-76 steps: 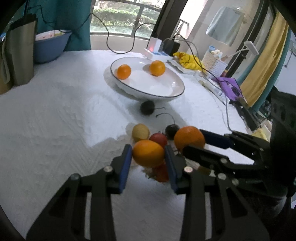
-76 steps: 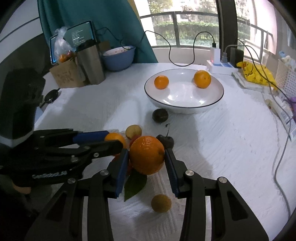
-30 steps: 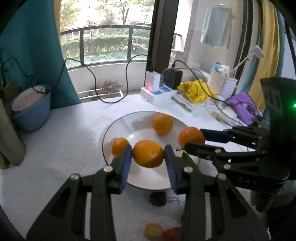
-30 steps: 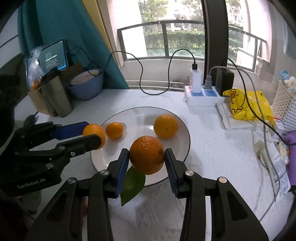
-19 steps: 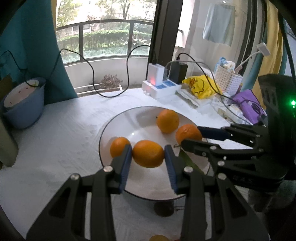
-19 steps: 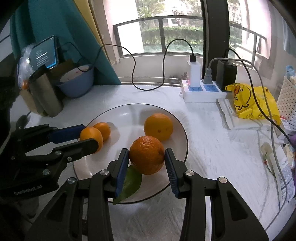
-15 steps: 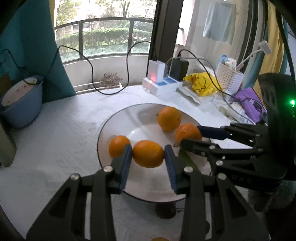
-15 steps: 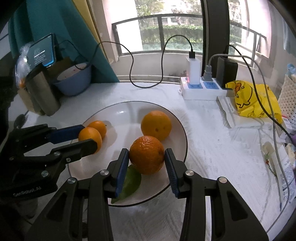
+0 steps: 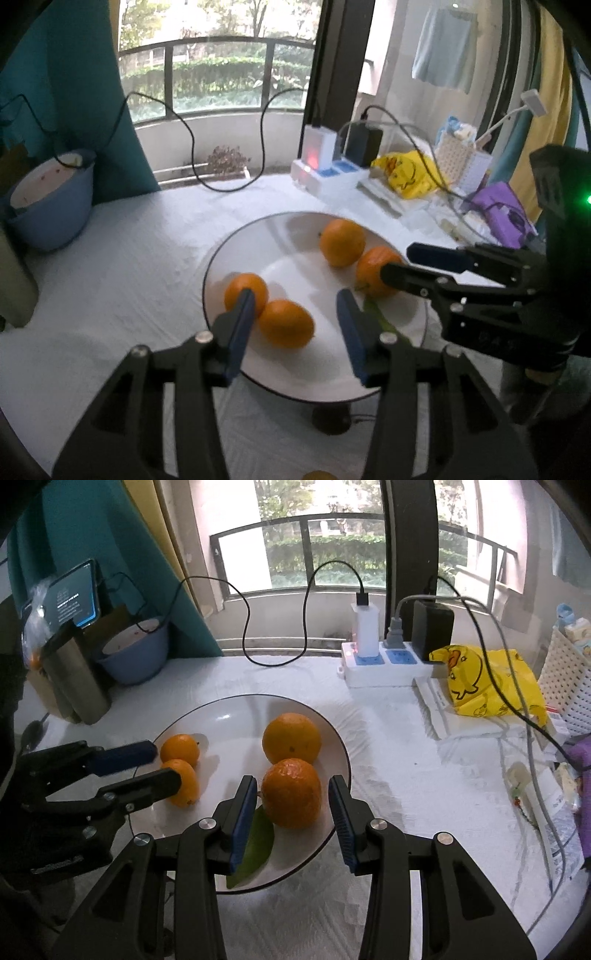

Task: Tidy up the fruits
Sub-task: 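Carry both oranges to the white plate and open both tools, then move both open tools back toward the tomatoes and yellow fruit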

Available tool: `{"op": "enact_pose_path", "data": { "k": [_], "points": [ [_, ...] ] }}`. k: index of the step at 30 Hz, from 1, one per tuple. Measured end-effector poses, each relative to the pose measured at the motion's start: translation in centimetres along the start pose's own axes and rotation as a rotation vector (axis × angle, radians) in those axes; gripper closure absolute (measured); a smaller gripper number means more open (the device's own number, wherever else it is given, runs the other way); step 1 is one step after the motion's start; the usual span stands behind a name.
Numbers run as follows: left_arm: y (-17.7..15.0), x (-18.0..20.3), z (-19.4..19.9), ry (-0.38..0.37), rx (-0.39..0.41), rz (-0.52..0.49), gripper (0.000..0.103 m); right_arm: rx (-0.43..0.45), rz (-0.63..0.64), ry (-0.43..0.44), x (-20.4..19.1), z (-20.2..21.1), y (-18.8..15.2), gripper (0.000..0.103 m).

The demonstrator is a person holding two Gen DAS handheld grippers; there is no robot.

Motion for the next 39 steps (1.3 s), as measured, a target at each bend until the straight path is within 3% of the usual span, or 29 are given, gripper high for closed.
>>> {"op": "enact_pose_path", "data": {
  "k": [17, 24, 29, 39],
  "points": [
    [-1.5, -0.1, 7.4, 0.008, 0.102, 0.03, 0.055, 0.066, -0.004, -0.035, -1.3, 7.0, -1.3, 0.06],
    [-4.2, 0.2, 10.0, 0.002, 0.113, 0.039, 0.053, 0.063, -0.002, -0.036, -2.7, 9.3, -3.7, 0.06],
    [-6.0, 0.6, 11.3, -0.008, 0.106, 0.047, 0.043, 0.052, -0.007, -0.03, -3.6, 10.4, -5.8, 0.06],
    [-9.1, 2.3, 12.5, -0.023, 0.086, 0.054, 0.041, 0.01, -0.003, -0.002, -5.0, 11.4, -9.9, 0.06]
  ]
}}
Point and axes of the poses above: each gripper's, at about its wrist camera, not at the fingertips, and z roughly against the way its jaws point, x to its right, y to its top, the point moved 5 cm from there along -z, roughly the way its jaws point, and after that the axes turned 5 degrees about -z, right-handed, at the moved point
